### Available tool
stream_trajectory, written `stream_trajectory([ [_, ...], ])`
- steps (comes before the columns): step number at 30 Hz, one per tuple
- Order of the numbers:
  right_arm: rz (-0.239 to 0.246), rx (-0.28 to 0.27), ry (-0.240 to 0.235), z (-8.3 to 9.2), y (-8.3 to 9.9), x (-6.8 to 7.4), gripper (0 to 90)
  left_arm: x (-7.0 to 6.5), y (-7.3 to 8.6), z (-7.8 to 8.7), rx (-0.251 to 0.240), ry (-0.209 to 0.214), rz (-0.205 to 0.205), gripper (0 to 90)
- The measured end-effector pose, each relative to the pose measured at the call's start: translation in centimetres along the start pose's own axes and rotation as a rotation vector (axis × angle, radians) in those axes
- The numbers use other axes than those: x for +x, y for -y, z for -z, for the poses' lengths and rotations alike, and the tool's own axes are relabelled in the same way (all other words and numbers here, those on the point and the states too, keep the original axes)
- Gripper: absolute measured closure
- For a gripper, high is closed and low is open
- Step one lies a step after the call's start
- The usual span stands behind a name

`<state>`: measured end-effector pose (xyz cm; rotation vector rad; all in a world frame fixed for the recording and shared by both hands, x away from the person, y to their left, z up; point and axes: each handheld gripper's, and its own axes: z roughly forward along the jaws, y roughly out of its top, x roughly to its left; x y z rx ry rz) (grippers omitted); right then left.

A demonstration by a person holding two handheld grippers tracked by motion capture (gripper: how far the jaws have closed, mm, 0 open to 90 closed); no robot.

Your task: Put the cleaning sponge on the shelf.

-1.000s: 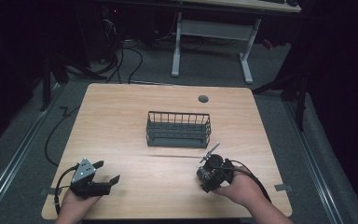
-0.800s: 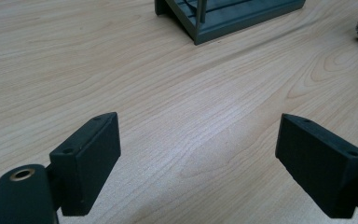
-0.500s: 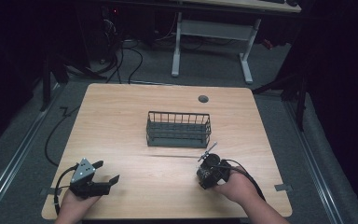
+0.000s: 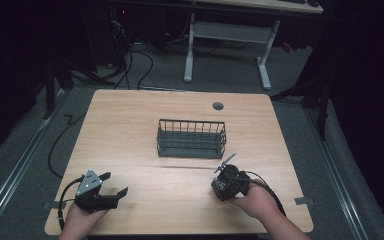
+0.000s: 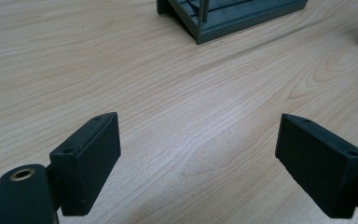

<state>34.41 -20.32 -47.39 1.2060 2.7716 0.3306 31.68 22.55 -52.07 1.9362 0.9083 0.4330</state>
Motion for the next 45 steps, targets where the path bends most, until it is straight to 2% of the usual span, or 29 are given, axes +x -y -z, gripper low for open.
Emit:
stream_trajectory([
  [4,0.003,-0.010,0.011,1.1,-0.1,-0.3,42.2,0.0,0.0,0.0,0.000,0.000,0.001,14.5],
  [12,0.013,-0.014,0.019,2.0,-0.3,-0.6,42.3,-0.1,0.0,0.0,-0.002,0.000,0.003,14.5],
  [13,0.003,-0.016,0.018,2.1,-0.3,-0.5,42.3,-0.1,0.0,0.0,-0.003,0.000,0.003,14.5],
  [27,-0.011,-0.022,0.011,2.4,-0.5,-0.9,42.7,0.0,0.1,0.1,-0.004,-0.001,0.008,14.5],
  [32,-0.033,-0.021,-0.001,2.5,-0.6,-1.1,42.9,-0.1,0.1,0.0,-0.002,0.002,0.005,14.5],
  [39,-0.031,-0.019,-0.018,2.8,-0.9,-1.4,42.9,-0.1,0.1,0.1,-0.001,0.002,0.008,14.5],
  [45,-0.026,-0.013,-0.013,3.0,-1.0,-1.5,42.9,0.0,0.1,0.1,-0.005,0.001,0.012,14.4],
])
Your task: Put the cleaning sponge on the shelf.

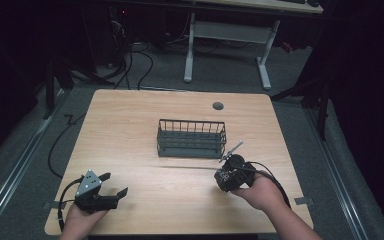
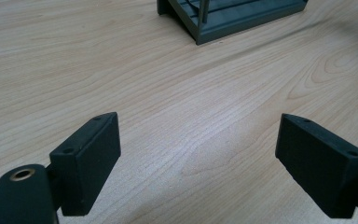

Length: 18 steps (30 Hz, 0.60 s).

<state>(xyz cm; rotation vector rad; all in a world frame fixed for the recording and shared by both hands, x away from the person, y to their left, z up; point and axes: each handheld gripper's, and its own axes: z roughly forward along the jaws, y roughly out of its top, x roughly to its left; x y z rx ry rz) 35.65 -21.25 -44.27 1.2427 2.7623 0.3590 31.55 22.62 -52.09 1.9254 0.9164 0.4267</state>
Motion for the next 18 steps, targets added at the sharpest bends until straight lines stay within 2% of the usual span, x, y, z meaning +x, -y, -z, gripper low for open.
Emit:
stream_trajectory([
  [2,-0.017,0.002,-0.005,0.0,0.0,0.0,42.9,0.0,0.0,0.0,-0.004,-0.001,0.004,14.4],
  [11,-0.030,0.005,-0.017,-0.1,-0.8,-0.3,42.9,0.0,0.0,0.2,-0.011,0.003,0.007,14.2],
  [13,-0.015,0.001,-0.016,0.0,-1.0,-0.5,42.9,-0.1,-0.1,0.3,-0.016,0.003,0.006,14.1],
  [18,-0.033,0.002,-0.017,0.6,-1.4,-0.6,42.9,0.0,-0.2,0.3,-0.013,0.009,0.001,13.6],
])
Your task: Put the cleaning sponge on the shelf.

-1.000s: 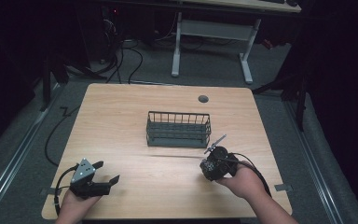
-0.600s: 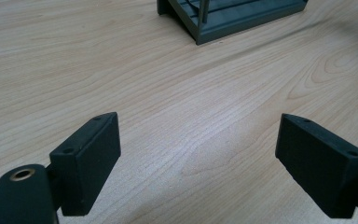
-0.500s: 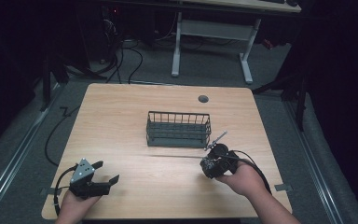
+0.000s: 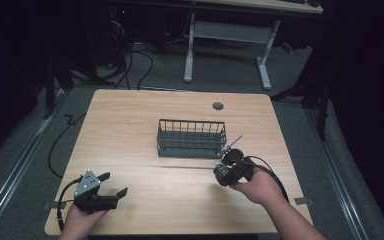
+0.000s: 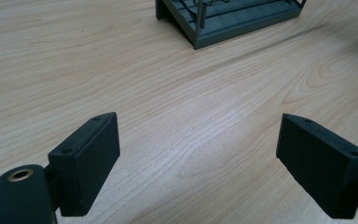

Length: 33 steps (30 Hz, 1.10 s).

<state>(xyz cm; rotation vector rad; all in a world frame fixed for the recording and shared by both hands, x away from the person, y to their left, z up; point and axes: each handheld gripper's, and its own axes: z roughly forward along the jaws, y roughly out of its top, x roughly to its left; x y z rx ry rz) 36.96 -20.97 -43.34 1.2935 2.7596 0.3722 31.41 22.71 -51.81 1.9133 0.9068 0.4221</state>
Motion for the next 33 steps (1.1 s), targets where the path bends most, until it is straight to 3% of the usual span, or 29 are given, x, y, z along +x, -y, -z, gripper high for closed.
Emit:
stream_trajectory([
  [14,0.028,0.003,0.007,3.1,-3.0,-0.5,43.0,-0.1,0.1,-0.4,0.028,0.009,-0.003,8.9],
  [23,0.019,-0.011,0.011,4.7,-5.1,-0.8,43.0,-0.4,0.0,-0.5,0.031,-0.010,-0.008,0.0],
  [25,0.017,-0.014,0.011,5.0,-5.6,-0.8,43.0,-0.4,0.0,-0.5,0.029,-0.011,-0.010,0.0],
  [26,-0.011,-0.008,0.013,5.2,-5.8,-0.6,43.0,-0.4,-0.1,-0.4,0.024,-0.014,-0.012,0.0],
  [27,0.018,-0.021,0.016,5.3,-6.1,-0.9,43.0,-0.4,-0.1,-0.4,0.023,-0.017,-0.013,0.0],
  [30,-0.006,-0.020,0.018,5.5,-6.6,-1.0,43.0,-0.3,0.0,-0.4,0.024,-0.020,-0.012,0.0],
  [33,0.001,-0.022,0.026,5.6,-7.1,-1.3,43.0,-0.2,0.1,-0.5,0.027,-0.017,-0.008,0.0],
])
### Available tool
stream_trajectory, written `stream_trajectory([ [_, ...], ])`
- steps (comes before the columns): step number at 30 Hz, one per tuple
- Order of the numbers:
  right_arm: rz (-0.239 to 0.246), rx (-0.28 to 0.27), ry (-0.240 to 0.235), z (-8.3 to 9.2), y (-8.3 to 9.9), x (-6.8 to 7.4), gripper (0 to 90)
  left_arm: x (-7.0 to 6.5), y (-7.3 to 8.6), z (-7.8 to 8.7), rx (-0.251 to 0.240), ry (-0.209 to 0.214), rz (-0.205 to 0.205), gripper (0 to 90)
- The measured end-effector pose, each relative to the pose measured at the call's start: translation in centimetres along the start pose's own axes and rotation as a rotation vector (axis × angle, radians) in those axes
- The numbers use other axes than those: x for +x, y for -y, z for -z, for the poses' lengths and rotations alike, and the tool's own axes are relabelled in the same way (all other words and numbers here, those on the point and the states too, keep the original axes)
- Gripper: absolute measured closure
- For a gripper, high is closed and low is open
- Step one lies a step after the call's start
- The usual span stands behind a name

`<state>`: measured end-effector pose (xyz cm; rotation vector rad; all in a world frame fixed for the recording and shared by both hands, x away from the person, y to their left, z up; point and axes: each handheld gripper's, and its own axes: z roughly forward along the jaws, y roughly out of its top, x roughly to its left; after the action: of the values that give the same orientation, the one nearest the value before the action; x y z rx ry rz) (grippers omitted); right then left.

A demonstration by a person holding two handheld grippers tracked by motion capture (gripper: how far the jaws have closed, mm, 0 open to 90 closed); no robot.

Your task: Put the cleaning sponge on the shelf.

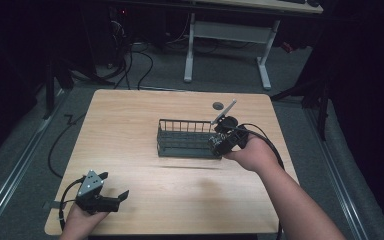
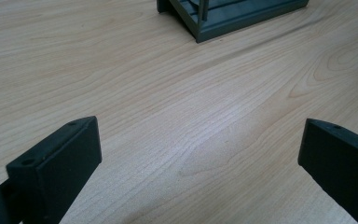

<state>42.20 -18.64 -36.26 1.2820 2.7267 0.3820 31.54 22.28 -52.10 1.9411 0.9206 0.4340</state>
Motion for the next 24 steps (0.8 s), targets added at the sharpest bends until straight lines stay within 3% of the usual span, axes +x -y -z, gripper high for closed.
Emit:
stream_trajectory([
  [12,-0.032,0.008,-0.007,-1.3,-2.2,-1.8,42.9,-0.2,0.0,-0.3,0.005,0.013,0.010,0.0],
  [17,-0.041,0.012,0.009,-1.3,-2.9,-2.4,42.8,-0.3,-0.1,-0.2,0.000,0.007,-0.013,0.0],
  [19,-0.065,0.011,0.010,-1.3,-3.1,-2.5,42.9,-0.1,-0.2,-0.1,-0.001,0.013,-0.007,0.0],
  [20,-0.045,0.007,0.016,-1.4,-3.3,-2.7,42.8,-0.1,-0.1,-0.1,-0.005,0.013,0.003,0.0],
  [22,-0.054,0.008,0.014,-1.5,-3.7,-2.7,42.8,-0.1,0.0,-0.3,-0.002,0.019,0.021,0.0],
  [24,-0.056,0.000,0.018,-1.6,-4.1,-2.7,42.8,-0.2,0.0,-0.4,0.005,0.025,0.014,0.0],
])
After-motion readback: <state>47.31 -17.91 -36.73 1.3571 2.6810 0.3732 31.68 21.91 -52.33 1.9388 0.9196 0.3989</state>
